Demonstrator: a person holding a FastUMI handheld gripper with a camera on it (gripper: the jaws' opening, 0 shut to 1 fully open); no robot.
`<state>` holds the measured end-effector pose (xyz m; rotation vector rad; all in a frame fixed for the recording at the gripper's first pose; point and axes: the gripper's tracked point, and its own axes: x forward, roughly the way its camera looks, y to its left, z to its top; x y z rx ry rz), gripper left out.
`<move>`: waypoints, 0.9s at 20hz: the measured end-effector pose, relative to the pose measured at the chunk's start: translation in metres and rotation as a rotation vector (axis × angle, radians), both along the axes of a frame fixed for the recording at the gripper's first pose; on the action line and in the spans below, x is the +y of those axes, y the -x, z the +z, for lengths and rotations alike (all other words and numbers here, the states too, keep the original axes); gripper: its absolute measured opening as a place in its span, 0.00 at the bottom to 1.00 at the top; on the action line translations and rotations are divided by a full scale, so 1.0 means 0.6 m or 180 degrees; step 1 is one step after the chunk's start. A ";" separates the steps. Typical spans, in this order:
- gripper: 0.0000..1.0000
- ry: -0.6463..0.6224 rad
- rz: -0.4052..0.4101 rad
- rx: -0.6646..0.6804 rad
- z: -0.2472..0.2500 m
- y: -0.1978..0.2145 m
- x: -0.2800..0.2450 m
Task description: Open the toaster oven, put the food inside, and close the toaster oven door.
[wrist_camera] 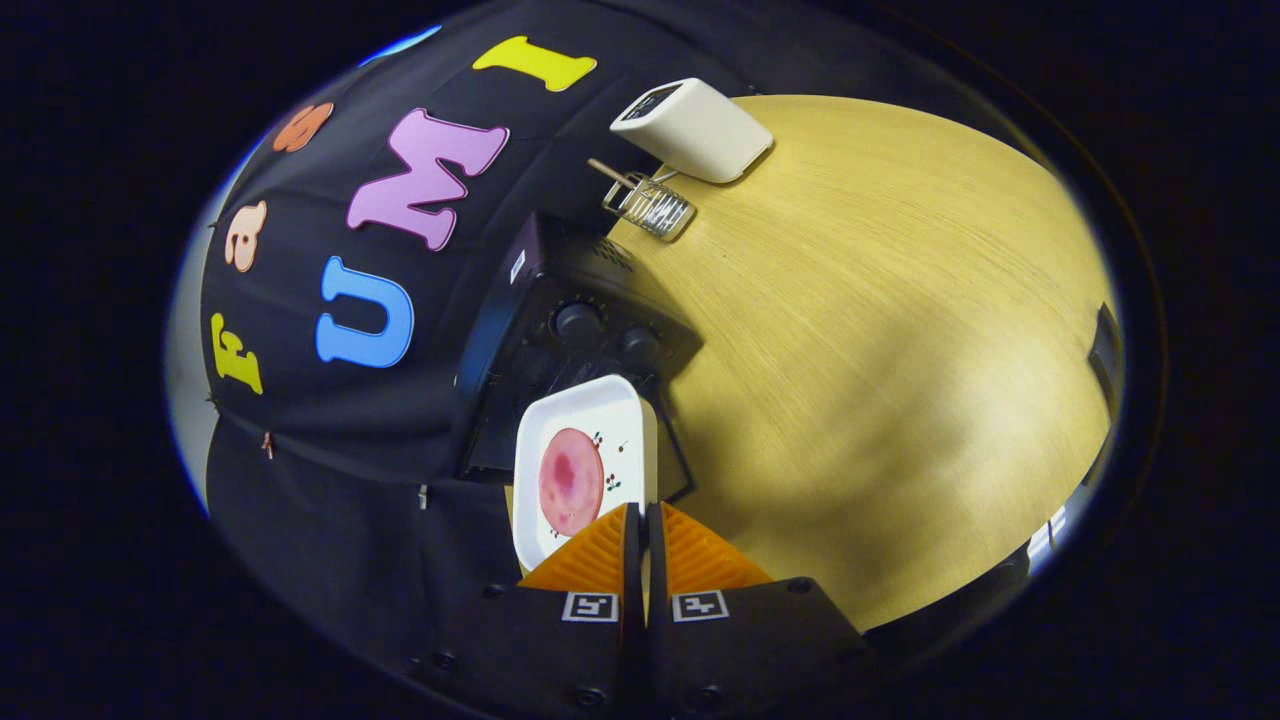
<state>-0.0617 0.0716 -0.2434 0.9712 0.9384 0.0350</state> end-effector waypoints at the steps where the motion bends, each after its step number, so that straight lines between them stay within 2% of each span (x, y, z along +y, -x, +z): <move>1: 0.05 0.0015 0.0032 0.0013 -0.008 -0.009 0.022; 4: 0.05 0.0090 0.0026 0.0016 -0.025 -0.027 0.072; 8: 0.05 0.0029 -0.0184 -0.0059 -0.042 -0.087 0.126; 10: 0.05 0.0121 -0.0285 -0.0078 -0.059 -0.115 0.142; 12: 0.05 0.0162 -0.0477 -0.0113 -0.071 -0.149 0.150; 18: 0.05 -0.0058 -0.1116 -0.0105 -0.099 -0.233 0.179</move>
